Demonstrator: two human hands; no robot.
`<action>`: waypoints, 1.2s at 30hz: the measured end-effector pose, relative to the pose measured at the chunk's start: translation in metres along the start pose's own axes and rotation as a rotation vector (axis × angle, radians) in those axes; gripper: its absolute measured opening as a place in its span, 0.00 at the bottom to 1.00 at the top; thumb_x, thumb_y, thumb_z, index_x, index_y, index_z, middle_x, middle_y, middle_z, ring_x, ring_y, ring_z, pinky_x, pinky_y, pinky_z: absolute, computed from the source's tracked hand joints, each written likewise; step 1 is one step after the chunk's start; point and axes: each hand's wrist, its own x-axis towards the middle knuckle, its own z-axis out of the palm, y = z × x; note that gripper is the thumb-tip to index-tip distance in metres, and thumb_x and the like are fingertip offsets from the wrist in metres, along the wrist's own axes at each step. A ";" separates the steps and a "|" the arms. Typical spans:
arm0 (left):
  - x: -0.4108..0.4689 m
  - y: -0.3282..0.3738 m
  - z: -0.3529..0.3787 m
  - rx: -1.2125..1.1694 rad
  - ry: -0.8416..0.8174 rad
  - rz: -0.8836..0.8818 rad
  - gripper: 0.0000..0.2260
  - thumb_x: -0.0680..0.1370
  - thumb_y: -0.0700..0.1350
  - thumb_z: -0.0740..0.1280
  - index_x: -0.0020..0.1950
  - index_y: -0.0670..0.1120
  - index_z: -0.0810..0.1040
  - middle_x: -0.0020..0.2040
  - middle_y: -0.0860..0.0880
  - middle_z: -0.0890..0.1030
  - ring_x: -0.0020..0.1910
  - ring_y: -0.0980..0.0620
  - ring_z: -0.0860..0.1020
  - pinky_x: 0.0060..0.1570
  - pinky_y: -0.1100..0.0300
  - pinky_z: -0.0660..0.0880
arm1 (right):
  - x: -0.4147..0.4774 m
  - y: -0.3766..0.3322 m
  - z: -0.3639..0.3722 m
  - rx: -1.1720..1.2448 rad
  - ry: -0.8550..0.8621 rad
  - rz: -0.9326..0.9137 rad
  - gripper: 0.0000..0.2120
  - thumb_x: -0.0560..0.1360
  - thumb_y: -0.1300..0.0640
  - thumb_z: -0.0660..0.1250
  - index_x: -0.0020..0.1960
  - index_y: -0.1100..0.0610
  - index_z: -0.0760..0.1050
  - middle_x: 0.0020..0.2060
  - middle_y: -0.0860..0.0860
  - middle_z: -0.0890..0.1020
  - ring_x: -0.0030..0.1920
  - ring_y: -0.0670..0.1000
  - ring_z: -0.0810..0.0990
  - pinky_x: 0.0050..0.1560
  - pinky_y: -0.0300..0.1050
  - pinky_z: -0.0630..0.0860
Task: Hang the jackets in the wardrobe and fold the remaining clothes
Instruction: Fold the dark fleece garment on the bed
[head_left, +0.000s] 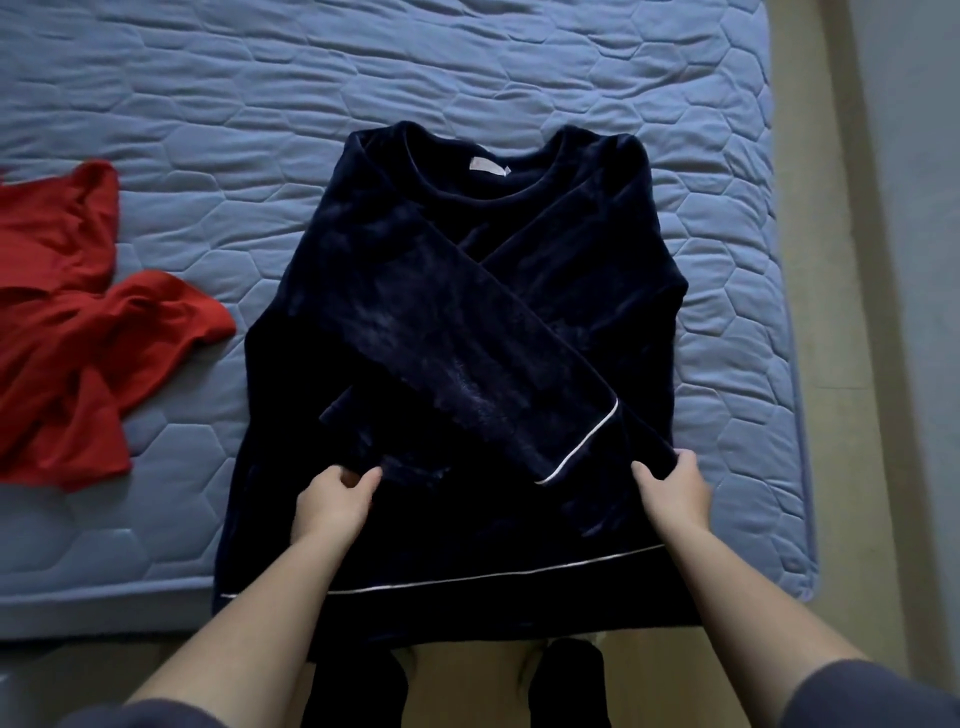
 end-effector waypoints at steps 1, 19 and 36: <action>-0.005 -0.008 -0.003 0.142 0.045 0.016 0.14 0.76 0.59 0.64 0.45 0.48 0.76 0.45 0.47 0.81 0.46 0.45 0.78 0.52 0.52 0.74 | -0.002 0.002 0.000 -0.014 -0.013 0.008 0.16 0.75 0.51 0.67 0.57 0.56 0.67 0.47 0.53 0.76 0.50 0.58 0.75 0.47 0.51 0.70; -0.029 -0.126 -0.043 -0.056 0.038 -0.136 0.27 0.70 0.49 0.76 0.64 0.41 0.71 0.60 0.39 0.77 0.57 0.38 0.76 0.55 0.48 0.72 | -0.038 0.083 -0.036 -0.112 -0.313 0.216 0.20 0.72 0.53 0.74 0.60 0.61 0.75 0.54 0.60 0.80 0.53 0.62 0.78 0.55 0.54 0.75; -0.086 -0.189 -0.072 -0.511 -0.101 -0.336 0.17 0.74 0.43 0.72 0.62 0.40 0.78 0.53 0.38 0.81 0.48 0.40 0.80 0.57 0.44 0.75 | -0.074 0.107 -0.093 0.324 -0.377 0.400 0.08 0.76 0.65 0.67 0.54 0.57 0.75 0.45 0.56 0.81 0.44 0.57 0.80 0.38 0.48 0.77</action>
